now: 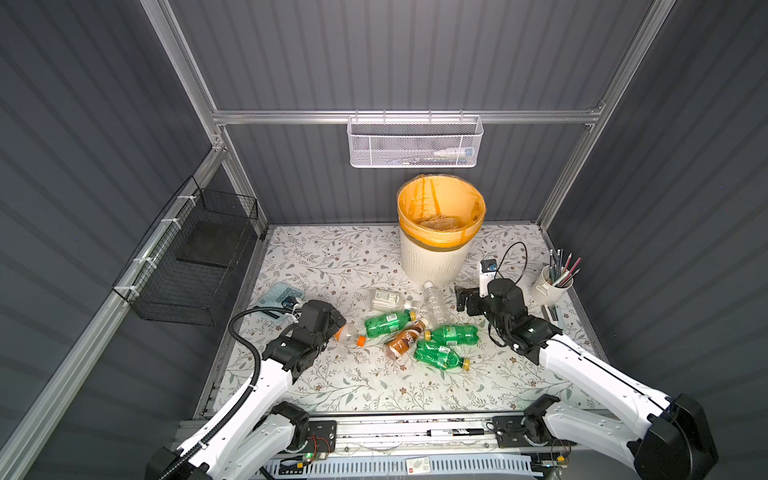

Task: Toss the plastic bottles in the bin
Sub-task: 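Withdraw the left gripper from the bin back over the bottle pile, then lower the left gripper onto the orange-labelled clear bottle and close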

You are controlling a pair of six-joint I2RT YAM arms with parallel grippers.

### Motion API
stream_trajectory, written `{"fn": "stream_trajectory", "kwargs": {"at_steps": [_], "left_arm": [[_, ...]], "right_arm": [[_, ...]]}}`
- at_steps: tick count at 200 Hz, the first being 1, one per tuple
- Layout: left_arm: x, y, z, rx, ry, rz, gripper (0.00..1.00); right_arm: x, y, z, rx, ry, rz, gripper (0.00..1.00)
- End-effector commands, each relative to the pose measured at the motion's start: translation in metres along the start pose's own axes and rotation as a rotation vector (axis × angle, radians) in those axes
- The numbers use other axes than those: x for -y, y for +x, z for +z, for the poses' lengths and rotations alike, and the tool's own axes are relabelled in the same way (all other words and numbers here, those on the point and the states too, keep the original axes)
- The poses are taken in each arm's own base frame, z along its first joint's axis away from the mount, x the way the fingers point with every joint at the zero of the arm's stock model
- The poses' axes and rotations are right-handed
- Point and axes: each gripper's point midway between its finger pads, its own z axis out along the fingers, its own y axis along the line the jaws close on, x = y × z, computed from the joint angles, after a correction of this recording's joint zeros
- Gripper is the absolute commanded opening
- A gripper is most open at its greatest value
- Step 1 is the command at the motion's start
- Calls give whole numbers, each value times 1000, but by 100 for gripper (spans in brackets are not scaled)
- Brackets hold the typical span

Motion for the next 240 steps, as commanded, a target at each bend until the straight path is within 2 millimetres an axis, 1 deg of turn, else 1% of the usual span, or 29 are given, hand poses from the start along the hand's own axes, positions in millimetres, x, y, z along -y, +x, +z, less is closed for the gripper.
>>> {"fn": "stream_trajectory", "kwargs": {"at_steps": [1,42,99,143,194,240], "left_arm": [[-6,18,7,-58,8,-60,100],[-6,31,22,-99,10,-49,99],[5,47,47,-160,25,-21,97],[7,49,58,-159,26,-17,93],[8,55,71,-172,18,-2,91],[13,58,81,-180,28,-1,87]], "right_arm": [[5,1,-1,5,20,19,99],[5,2,0,-1,24,21,99],[6,6,0,-11,26,22,99],[8,9,1,-19,33,21,99],[10,11,1,-24,37,23,99],[12,15,0,-31,43,25,99]]}}
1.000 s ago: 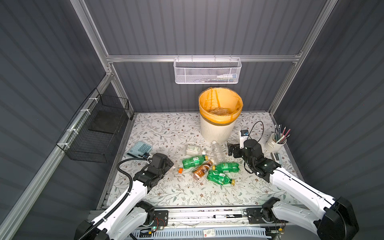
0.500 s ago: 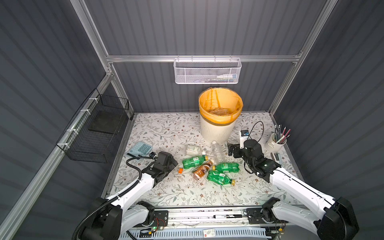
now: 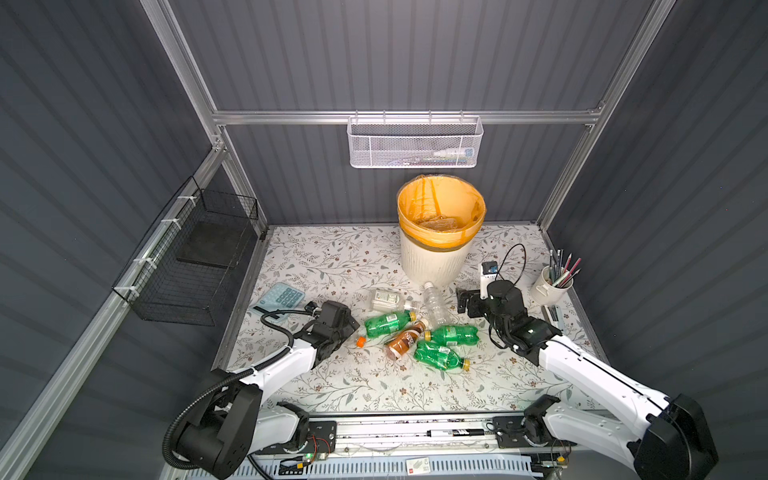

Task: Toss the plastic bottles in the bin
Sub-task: 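Lower the left gripper onto the orange-labelled clear bottle and close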

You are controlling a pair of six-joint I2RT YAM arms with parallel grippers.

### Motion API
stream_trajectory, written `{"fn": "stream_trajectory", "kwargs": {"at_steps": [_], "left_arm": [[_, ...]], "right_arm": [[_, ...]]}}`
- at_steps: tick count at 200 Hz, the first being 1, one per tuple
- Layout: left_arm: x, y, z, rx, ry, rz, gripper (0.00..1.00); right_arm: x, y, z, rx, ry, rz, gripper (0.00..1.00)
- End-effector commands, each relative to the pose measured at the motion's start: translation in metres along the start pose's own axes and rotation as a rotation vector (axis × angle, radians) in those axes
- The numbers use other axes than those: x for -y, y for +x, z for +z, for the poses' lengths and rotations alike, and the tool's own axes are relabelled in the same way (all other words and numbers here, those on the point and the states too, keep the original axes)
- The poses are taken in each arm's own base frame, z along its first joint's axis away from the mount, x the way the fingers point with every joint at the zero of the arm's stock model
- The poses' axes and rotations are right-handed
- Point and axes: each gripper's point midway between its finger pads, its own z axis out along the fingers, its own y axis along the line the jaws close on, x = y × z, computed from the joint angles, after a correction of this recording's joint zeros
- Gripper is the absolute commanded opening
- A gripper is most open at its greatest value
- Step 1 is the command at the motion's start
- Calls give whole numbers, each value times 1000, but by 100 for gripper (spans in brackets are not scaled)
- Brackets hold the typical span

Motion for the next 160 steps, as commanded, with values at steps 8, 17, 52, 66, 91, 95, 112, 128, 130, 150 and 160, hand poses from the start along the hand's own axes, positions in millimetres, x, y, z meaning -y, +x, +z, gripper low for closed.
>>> {"fn": "stream_trajectory", "kwargs": {"at_steps": [8,17,52,66,91,95,112,128,130,150,160], "left_arm": [[4,5,7,-17,20,21,85],[5,6,9,-21,23,23,84],[7,8,15,-34,30,24,82],[8,9,17,-39,36,23,78],[12,9,18,-38,52,17,69],[13,8,17,-36,55,17,67],[17,5,16,-25,71,14,60],[19,2,13,-12,79,12,57],[21,1,12,-9,83,11,57],[26,-4,6,12,103,13,54],[31,-10,1,32,119,17,53]], "right_arm": [[6,4,-1,-4,22,10,99],[6,5,-1,-4,22,9,99],[8,6,-1,-7,26,12,99],[9,7,-1,-8,28,14,99],[10,8,-1,-9,32,15,99],[10,7,-1,-9,31,15,99],[10,8,-1,-9,33,15,99],[11,8,-1,-9,34,17,99],[12,8,-2,-8,35,18,99],[12,9,-2,-8,34,19,99],[13,10,-2,-8,37,19,99]]}}
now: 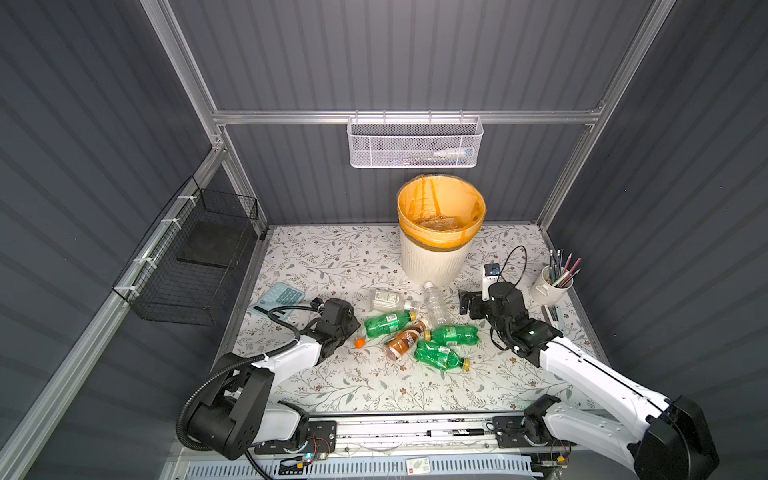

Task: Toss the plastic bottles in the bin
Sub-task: 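Lower the left gripper onto the orange-labelled clear bottle and close, then lift the orange-labelled bottle with the left gripper and release it into the bin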

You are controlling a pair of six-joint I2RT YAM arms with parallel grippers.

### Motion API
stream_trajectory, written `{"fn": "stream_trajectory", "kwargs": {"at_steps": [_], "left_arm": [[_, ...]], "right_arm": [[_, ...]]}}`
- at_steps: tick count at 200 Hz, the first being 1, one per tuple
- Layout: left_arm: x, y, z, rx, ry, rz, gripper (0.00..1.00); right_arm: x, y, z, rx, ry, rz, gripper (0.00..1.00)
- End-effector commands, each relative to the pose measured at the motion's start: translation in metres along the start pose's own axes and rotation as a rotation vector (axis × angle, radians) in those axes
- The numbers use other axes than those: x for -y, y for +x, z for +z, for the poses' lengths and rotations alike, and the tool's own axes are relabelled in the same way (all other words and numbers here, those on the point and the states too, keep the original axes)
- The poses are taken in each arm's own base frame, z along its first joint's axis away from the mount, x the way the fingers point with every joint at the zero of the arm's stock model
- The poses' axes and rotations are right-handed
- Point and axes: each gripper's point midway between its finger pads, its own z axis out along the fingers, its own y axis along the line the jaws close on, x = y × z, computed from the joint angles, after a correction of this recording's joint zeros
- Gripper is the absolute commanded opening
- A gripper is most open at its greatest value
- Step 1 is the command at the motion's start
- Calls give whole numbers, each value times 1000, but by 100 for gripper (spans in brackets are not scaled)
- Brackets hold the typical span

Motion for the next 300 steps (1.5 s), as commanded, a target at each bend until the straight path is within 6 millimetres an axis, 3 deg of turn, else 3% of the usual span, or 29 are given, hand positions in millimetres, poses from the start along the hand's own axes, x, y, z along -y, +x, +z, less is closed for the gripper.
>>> {"fn": "stream_trajectory", "kwargs": {"at_steps": [1,21,47,82,100,110,124,139,151,169,190,192,195,204,210,216,220,232,240,257,300], "left_arm": [[13,-10,-12,36,40,16,53],[32,-29,-29,104,94,49,53],[77,-72,-75,262,200,145,54],[150,-149,-187,604,363,281,54],[186,-178,-248,761,480,310,54],[203,-189,-274,827,543,313,54],[224,-199,-294,885,620,319,55],[249,-204,-296,894,693,314,54],[275,-205,-280,852,751,315,54],[329,-199,-238,700,846,345,53],[416,-163,-188,415,962,488,57],[422,-159,-190,399,970,503,58],[429,-148,-171,346,955,532,60],[453,-132,-164,285,956,595,68],[462,-122,-159,259,942,630,79],[465,-115,-153,242,915,650,96],[468,-116,-156,255,906,658,99],[466,-122,-166,299,905,651,100],[458,-128,-167,349,891,632,100],[438,-143,-189,474,870,596,100],[393,-149,-223,587,805,615,100]], "right_arm": [[6,2,-2,2,18,12,99],[7,2,-2,4,19,15,99],[8,-1,-4,14,19,18,99],[12,-8,-10,40,30,25,99],[16,-10,-14,57,45,35,99],[20,-11,-17,71,59,45,99],[25,-12,-21,87,72,57,99],[30,-12,-27,100,82,69,99],[33,-13,-31,111,86,75,99],[32,-14,-36,120,65,73,99],[25,-17,-39,107,20,59,99],[25,-16,-38,103,18,56,99],[24,-16,-39,99,15,54,99],[24,-17,-39,89,16,49,99],[24,-17,-40,84,17,48,99],[24,-17,-41,81,19,48,99],[25,-18,-41,81,20,48,99],[27,-18,-44,88,24,54,99],[27,-17,-45,94,23,58,99],[28,-16,-47,107,22,62,99],[27,-12,-41,92,20,60,99]]}}
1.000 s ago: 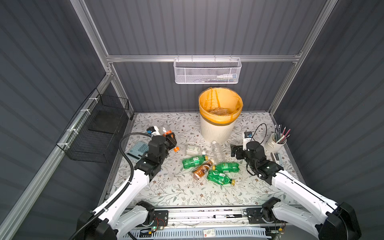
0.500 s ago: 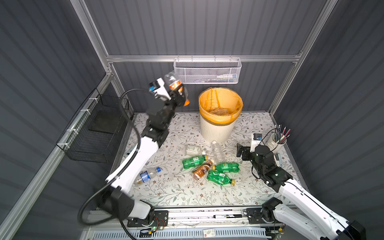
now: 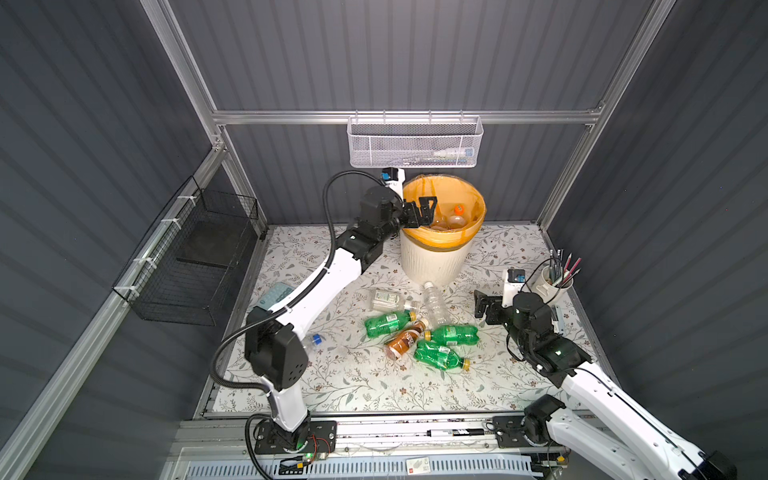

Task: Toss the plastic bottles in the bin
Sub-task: 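Lift the orange-labelled bottle with the left gripper and release it into the bin, then withdraw the left gripper toward the blue-capped water bottle near the calculator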

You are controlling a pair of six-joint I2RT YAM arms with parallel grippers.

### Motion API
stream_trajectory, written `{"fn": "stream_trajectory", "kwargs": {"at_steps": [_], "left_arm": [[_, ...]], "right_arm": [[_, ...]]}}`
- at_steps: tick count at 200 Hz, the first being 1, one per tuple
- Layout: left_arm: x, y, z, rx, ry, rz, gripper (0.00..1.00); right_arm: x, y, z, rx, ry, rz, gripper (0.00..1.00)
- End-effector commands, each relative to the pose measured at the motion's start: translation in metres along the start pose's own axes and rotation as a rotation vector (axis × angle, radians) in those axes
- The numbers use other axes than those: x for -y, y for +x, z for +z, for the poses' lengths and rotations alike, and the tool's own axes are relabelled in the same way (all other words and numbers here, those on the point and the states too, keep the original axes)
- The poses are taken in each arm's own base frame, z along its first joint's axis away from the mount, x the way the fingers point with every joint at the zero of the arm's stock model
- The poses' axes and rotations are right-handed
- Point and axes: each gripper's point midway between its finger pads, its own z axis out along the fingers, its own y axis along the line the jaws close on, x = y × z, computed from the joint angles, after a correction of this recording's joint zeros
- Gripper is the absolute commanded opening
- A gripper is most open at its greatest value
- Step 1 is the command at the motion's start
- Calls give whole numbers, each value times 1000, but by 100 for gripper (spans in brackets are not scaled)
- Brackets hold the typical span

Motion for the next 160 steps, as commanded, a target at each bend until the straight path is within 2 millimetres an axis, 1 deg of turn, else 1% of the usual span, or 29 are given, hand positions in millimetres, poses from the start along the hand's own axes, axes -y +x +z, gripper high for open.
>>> {"fn": "stream_trajectory", "kwargs": {"at_steps": [1,12,23,31,44,48,49,52,66,76,98,105,119,135,160], "left_arm": [[8,-57,-48,199,-18,69,100],[3,-53,-61,201,-43,86,100],[-7,-46,-74,190,-92,114,100],[-17,-40,-83,177,-142,140,100],[-40,-26,-95,132,-250,190,100],[-45,-26,-100,124,-279,201,100],[-50,-19,-100,104,-290,204,100],[-59,-8,-101,73,-320,213,100],[-87,12,-119,-8,-429,237,100],[-102,25,-132,-59,-492,274,100],[-131,60,-161,-225,-613,465,100],[-144,71,-173,-295,-669,524,100],[-165,87,-198,-422,-778,619,100],[-177,102,-222,-541,-828,688,100],[-188,122,-251,-669,-850,776,100]], "right_arm": [[-1,4,4,-12,-3,-4,99],[-5,4,5,-15,-24,-11,99],[-11,3,6,-16,-57,-21,99],[-17,1,7,-14,-86,-29,99],[-25,0,8,-13,-125,-37,99],[-26,0,9,-12,-128,-38,99],[-26,-1,9,-11,-128,-39,99],[-27,-1,10,-12,-130,-39,99],[-25,-2,13,-14,-116,-37,99],[-24,-2,15,-11,-101,-34,99],[-20,-2,19,-5,-76,-37,99],[-20,-1,20,-6,-73,-42,99],[-18,0,22,-9,-63,-54,99],[-16,3,24,-18,-50,-69,99],[-14,6,28,-30,-43,-80,99]]}}
